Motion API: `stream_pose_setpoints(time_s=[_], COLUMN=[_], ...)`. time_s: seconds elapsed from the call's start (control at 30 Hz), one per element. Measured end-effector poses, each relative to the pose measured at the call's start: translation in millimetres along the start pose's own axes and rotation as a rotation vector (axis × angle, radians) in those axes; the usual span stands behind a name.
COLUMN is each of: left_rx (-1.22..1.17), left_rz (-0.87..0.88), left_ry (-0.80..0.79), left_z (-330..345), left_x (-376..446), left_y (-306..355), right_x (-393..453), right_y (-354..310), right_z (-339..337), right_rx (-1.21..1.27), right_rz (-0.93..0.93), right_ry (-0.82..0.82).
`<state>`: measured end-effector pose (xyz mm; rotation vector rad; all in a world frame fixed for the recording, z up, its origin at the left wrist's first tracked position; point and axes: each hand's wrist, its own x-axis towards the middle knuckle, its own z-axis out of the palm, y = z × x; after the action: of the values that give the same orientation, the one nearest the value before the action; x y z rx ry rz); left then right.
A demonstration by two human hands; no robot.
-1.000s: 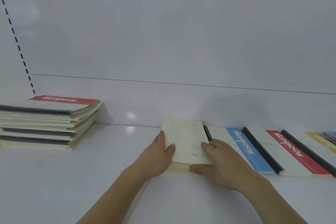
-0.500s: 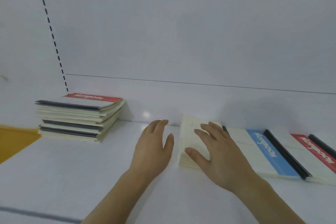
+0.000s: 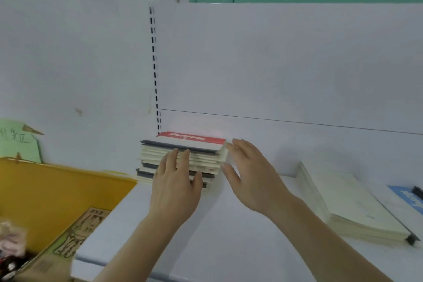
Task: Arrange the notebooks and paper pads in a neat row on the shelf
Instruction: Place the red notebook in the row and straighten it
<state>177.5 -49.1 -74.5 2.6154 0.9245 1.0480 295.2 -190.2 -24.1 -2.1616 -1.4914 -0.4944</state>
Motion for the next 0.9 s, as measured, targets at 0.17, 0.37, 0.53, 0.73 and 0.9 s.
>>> stream_pose_setpoints(time_s=[0.17, 0.37, 0.53, 0.73, 0.9], left_rx=[0.026, -0.126, -0.356, -1.128, -1.038], left_rz=[0.063, 0.044, -0.020, -0.331, -0.295], left_ry=[-0.074, -0.091, -0.019, -0.141, 0.075], left_z=[-5.3, -16.5, -30.7, -48.0, -52.0], left_x=[12.7, 21.9, 22.7, 23.9, 31.5], left_y=[-43.3, -54.3, -43.7, -3.9, -15.8], right_x=[52.6, 69.2, 53.9, 8.2, -6.7], right_y=[-20.1, -26.7, -41.9, -86.7, -67.3], right_z=[38.5, 46.0, 27.5, 43.0, 46.8], right_rx=[-0.142, -0.308, -0.351, -0.214, -0.049], right_rz=[0.142, 0.099, 0.087, -0.091, -0.041], right_ry=[-0.137, -0.117, 0.135, 0.321, 0.361])
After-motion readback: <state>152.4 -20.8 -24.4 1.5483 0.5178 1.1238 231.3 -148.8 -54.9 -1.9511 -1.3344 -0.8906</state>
